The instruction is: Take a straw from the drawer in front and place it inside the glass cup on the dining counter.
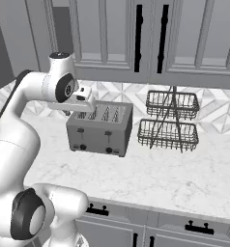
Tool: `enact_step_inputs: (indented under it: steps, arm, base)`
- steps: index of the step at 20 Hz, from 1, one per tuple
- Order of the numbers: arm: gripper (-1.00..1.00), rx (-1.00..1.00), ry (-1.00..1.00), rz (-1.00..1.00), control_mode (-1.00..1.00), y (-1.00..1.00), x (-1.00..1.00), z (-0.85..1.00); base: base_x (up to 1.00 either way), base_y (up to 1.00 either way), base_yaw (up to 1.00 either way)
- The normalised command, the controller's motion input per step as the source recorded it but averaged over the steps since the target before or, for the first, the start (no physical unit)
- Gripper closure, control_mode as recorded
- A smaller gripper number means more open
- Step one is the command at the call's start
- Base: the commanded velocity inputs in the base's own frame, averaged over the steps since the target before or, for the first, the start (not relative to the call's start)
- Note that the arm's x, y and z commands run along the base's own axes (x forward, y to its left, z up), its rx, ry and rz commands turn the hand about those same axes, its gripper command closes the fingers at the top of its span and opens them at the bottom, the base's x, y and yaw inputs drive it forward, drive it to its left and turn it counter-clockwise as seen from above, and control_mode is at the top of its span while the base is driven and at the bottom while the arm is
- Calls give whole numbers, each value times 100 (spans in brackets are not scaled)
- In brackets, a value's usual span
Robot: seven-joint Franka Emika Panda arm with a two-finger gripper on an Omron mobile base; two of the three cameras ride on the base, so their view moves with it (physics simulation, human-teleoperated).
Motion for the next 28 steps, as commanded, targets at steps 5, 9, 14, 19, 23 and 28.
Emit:
enact_step_inputs:
  steps: [5, 9, 14, 19, 23, 28]
  arm:
    - [-100, 0, 0, 0, 100, 0, 0, 0]
    - [-100, 0, 0, 0, 100, 0, 0, 0]
    - [-100, 0, 0, 0, 100, 0, 0, 0]
    - [-100, 0, 0, 0, 100, 0, 0, 0]
    - [-100, 0, 0, 0, 100, 0, 0, 0]
    - [-100, 0, 0, 0, 100, 0, 0, 0]
  base:
    - [-13, 1, 0]
    - [-96, -1, 0]
    - [-50, -26, 6]
    - [13, -80, 47]
    - [25, -74, 60]
    - [15, -76, 60]
